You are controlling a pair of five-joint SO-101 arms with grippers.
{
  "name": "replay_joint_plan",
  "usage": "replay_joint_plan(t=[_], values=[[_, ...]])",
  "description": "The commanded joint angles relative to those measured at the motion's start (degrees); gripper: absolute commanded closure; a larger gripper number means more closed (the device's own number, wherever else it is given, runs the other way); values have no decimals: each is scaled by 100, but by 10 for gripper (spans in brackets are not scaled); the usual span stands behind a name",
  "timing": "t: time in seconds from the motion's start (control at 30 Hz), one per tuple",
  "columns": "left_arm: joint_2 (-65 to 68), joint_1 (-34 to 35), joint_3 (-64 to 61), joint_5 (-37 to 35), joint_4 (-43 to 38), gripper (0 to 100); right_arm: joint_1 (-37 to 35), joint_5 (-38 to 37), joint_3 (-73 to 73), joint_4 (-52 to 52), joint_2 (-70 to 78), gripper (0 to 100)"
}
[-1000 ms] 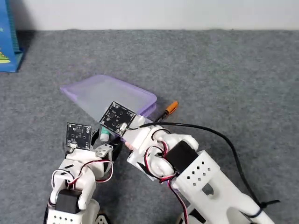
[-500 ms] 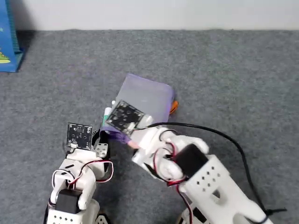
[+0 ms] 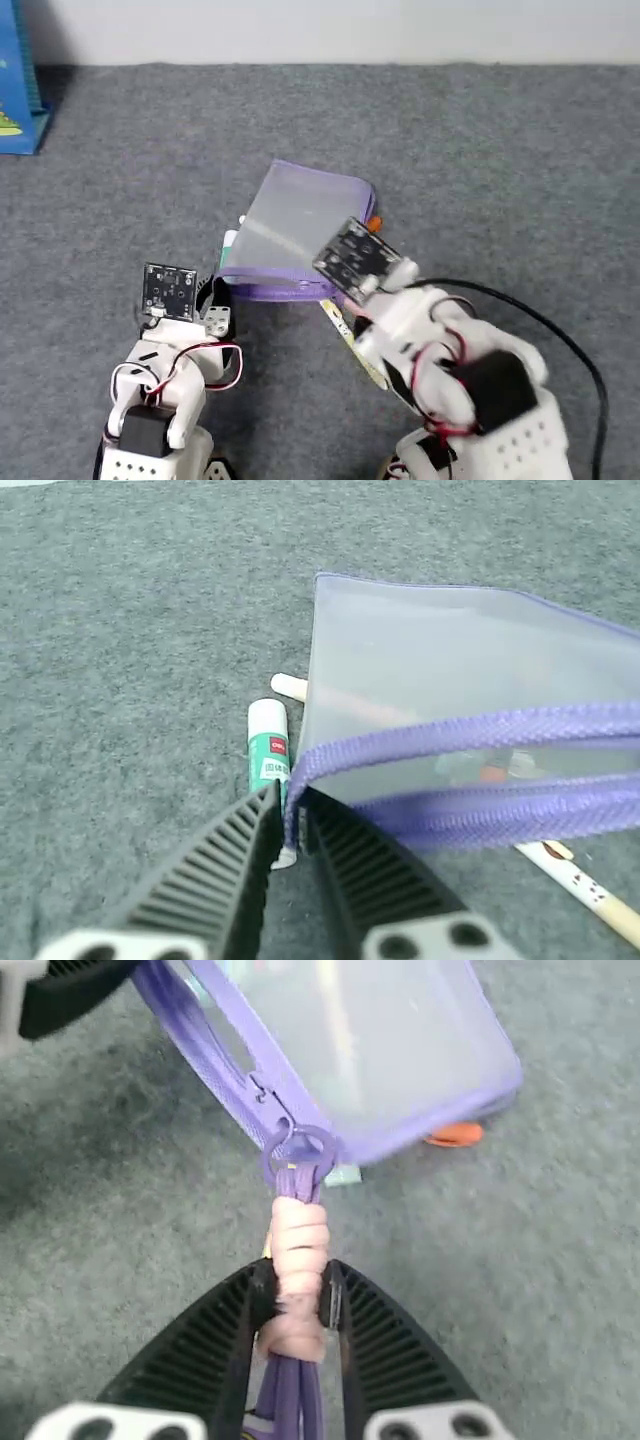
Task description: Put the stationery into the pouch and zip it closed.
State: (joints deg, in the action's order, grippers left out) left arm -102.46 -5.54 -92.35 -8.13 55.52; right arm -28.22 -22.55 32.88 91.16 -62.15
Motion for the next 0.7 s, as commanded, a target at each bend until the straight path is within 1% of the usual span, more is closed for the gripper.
replay_joint_plan(t=[0.0,0.17,0.23,0.3,0.4,0.47,0.5,0.67], values=[[-26,97,92,-62,-114,988,145,-105,-62,233,-453,990],[-26,18,-22,-35,-62,984,119,-97,-62,286,-804,990],[-26,-97,-48,-26,-53,964,57,-97,-62,268,-857,990],[-26,-132,-66,-26,-44,893,-198,-62,-62,286,-892,990],[-26,-132,-119,-62,-35,739,-488,44,-70,295,-910,990],[-26,-167,-251,-62,-53,657,-611,149,-70,268,-910,990],[-26,-167,-303,-62,-62,638,-681,158,-88,268,-910,990],[-26,-167,-338,-62,-62,637,-919,264,-97,242,-910,990]])
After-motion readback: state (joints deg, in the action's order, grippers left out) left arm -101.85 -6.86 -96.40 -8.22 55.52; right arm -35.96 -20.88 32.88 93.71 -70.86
